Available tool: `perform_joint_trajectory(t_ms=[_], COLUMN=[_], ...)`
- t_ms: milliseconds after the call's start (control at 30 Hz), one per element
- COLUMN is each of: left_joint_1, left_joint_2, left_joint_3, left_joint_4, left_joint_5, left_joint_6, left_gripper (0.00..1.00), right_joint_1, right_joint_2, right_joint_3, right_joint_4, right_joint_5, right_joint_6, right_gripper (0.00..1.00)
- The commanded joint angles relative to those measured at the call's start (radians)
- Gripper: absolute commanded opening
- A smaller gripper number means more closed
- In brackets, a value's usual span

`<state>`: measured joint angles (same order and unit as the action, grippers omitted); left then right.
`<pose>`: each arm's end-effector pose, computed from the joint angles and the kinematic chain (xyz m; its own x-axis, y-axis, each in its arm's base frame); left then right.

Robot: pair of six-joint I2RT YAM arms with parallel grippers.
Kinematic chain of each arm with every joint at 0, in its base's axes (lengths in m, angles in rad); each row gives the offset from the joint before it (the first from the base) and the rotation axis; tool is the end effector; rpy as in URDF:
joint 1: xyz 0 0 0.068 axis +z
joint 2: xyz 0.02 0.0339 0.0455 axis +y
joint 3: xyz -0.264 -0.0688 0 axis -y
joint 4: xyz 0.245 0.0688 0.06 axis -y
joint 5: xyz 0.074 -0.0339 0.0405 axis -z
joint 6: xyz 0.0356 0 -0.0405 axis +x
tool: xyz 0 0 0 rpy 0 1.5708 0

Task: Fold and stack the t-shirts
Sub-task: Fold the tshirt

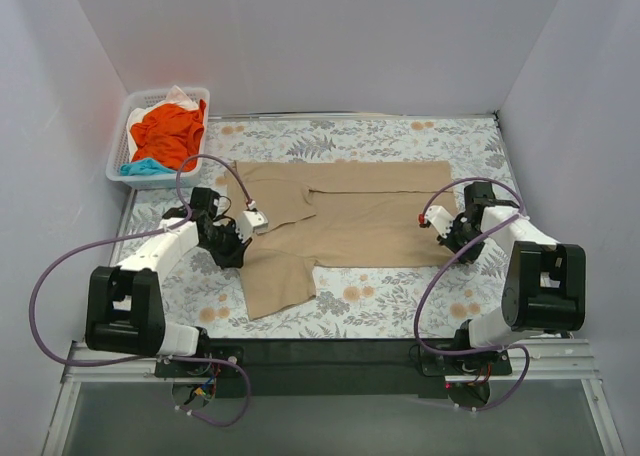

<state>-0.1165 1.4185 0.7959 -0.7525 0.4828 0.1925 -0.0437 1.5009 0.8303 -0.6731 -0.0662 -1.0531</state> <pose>0.2310 -0.0437 0.1768 -0.9194 0.2782 -0.2780 0.3754 0.8313 -0.4098 0.2553 -0.0088 0.1649 -0.5067 -0.8457 -0.1674 -0.8316 0.5306 -0.1637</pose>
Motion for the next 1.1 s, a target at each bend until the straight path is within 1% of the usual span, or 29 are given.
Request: perform_joint_trajectory(t_ms=[0, 133, 233, 267, 367, 567, 600, 800, 1067], left_joint_1=[-0.006, 0.001, 0.021, 0.028, 0.06, 0.078, 0.081, 0.092, 0.097], left_joint_2=[-0.088, -0.115, -0.089, -0.058, 0.002, 0.128, 0.164, 0.301, 0.41], left_joint_3=[0.032, 0.083, 0.155, 0.173, 0.258, 0.431, 0.448, 0.586, 0.649], left_joint_4=[-0.146, -0.168, -0.166, -0.16, -0.143, -0.105, -0.096, -0.051, 0.001], left_joint_5=[0.043, 0.048, 0.071, 0.074, 0.092, 0.103, 0.103, 0.1, 0.082], left_joint_6=[0.021, -0.062, -0.108, -0.117, -0.137, -0.185, -0.218, -0.277, -0.306], left_gripper=[0.0, 0.0, 0.0, 0.0, 0.0, 0.0, 0.0, 0.0, 0.0], right_joint_1=[-0.001, -0.004, -0.013, -0.015, -0.019, -0.021, -0.019, -0.021, -0.019], right_joint_2=[-0.063, -0.094, -0.079, -0.068, -0.013, 0.114, 0.151, 0.277, 0.383], right_joint_3=[0.035, 0.087, 0.145, 0.191, 0.251, 0.395, 0.436, 0.556, 0.677], right_joint_4=[-0.063, -0.097, -0.102, -0.108, -0.12, -0.121, -0.121, -0.126, -0.126], right_joint_5=[0.009, 0.0, -0.017, -0.021, -0.03, -0.053, -0.057, -0.07, -0.089], right_joint_6=[-0.044, -0.05, -0.039, -0.035, -0.028, -0.015, -0.005, 0.015, 0.033], right_gripper=[0.01, 0.01, 0.01, 0.01, 0.01, 0.01, 0.01, 0.01, 0.01])
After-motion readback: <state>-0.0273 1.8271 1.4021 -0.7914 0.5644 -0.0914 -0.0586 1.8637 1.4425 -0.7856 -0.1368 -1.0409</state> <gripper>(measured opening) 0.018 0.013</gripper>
